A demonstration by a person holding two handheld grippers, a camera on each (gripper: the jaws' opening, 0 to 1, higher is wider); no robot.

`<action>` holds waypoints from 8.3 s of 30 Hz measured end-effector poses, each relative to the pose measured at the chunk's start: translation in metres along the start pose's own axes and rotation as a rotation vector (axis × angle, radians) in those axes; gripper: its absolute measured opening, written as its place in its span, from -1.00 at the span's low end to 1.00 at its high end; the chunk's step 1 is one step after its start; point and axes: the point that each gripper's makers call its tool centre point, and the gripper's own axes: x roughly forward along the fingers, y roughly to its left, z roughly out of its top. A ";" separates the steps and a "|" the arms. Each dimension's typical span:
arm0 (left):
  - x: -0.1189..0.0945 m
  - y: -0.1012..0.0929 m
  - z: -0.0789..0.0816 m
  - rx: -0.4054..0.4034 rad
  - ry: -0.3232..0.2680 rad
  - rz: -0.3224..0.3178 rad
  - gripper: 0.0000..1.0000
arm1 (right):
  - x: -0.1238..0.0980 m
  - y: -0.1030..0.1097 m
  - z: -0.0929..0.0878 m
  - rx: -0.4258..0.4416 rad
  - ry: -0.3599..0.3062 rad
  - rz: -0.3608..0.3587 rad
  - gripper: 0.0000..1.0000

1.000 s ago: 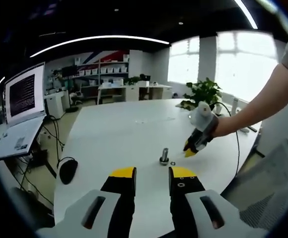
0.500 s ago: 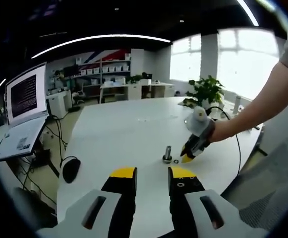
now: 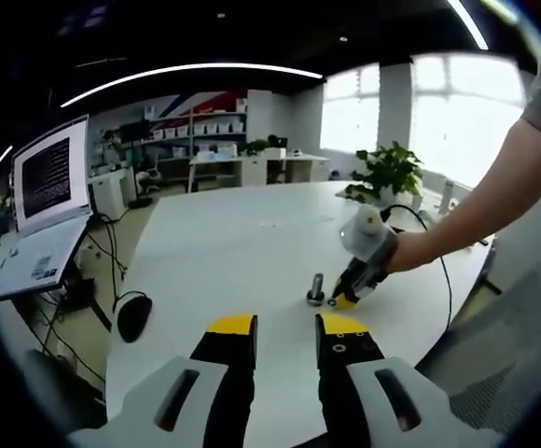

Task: Place the washer onto the threaded stud by aligning its center hole with the stud, sliding it down to the base, and recovering from edge contact or off-axis alignment until the washer reaches the visible bottom stop.

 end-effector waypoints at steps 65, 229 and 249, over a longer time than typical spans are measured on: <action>0.001 -0.002 -0.002 -0.014 0.007 -0.020 -0.57 | 0.000 -0.003 0.001 -0.013 0.074 -0.028 -0.72; 0.003 -0.023 0.005 0.063 -0.010 -0.088 -0.54 | -0.249 0.008 -0.020 0.412 -0.753 -0.369 -0.28; 0.001 -0.024 0.011 0.049 -0.037 -0.092 -0.52 | -0.289 0.027 -0.068 0.662 -0.843 -0.461 -0.19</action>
